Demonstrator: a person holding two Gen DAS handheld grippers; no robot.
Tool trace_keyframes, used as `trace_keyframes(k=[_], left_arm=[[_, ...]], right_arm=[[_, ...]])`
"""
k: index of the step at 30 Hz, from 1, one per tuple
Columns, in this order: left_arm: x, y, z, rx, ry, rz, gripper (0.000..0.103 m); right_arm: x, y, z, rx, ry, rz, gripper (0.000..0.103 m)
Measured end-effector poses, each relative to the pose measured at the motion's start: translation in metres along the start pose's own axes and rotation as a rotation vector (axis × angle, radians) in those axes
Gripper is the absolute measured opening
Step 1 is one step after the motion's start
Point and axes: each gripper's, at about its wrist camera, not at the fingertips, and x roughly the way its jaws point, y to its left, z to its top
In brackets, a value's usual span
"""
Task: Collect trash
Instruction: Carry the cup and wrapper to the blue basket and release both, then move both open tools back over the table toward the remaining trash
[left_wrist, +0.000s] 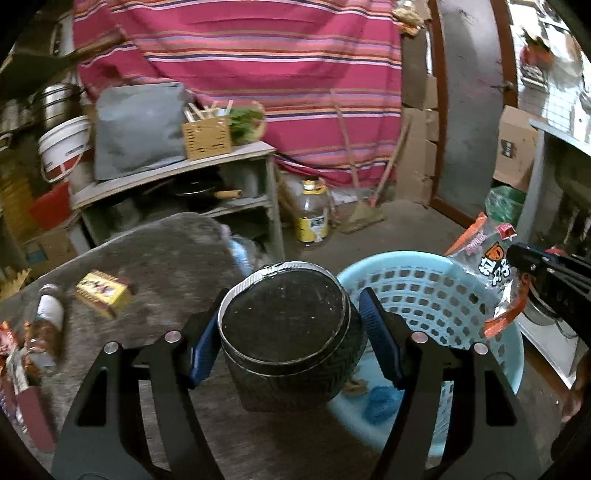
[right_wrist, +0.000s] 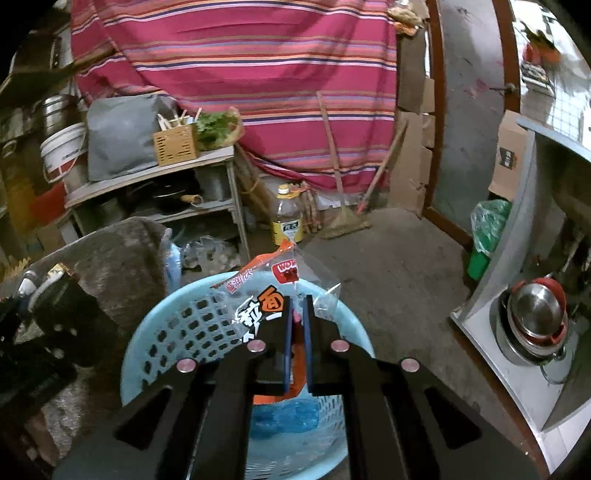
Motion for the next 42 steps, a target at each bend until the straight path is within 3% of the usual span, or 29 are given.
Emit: trace_keyframes(k=[9, 12, 13, 21, 32, 34, 35, 36, 40, 42], left_arm=[[0.020, -0.030, 0.012, 0.031, 0.022, -0.064, 0.070], [0.013, -0.031, 0.013, 0.037, -0.010, -0.062, 0.093], [0.011, -0.030, 0.012, 0.036, -0.022, -0.053, 0.096], [0.004, 0.009, 0.002, -0.073, -0.015, 0.015, 0.096], [-0.015, 0.064, -0.013, -0.136, -0.018, 0.098, 0.098], [-0.019, 0.072, -0.015, -0.147, -0.019, 0.102, 0.098], [-0.021, 0.075, -0.016, -0.148, -0.022, 0.107, 0.098], [-0.023, 0.078, -0.016, -0.147, -0.025, 0.113, 0.098], [-0.035, 0.090, -0.018, -0.150, -0.037, 0.134, 0.098], [-0.041, 0.098, -0.021, -0.151, -0.042, 0.146, 0.098]], right_arm=[[0.007, -0.020, -0.005, 0.040, 0.011, -0.003, 0.006], [0.009, -0.022, -0.006, 0.039, 0.014, -0.004, 0.006], [0.009, -0.022, -0.006, 0.039, 0.015, -0.005, 0.006], [0.014, -0.014, -0.009, 0.028, 0.025, 0.001, 0.006], [0.032, 0.027, -0.011, -0.004, 0.057, 0.012, 0.010], [0.036, 0.033, -0.013, -0.016, 0.080, -0.003, 0.020], [0.038, 0.034, -0.014, -0.019, 0.088, -0.013, 0.049], [0.038, 0.035, -0.015, -0.016, 0.088, -0.020, 0.069], [0.034, 0.034, -0.013, -0.016, 0.081, -0.054, 0.073], [0.029, 0.036, -0.012, -0.021, 0.055, -0.081, 0.084]])
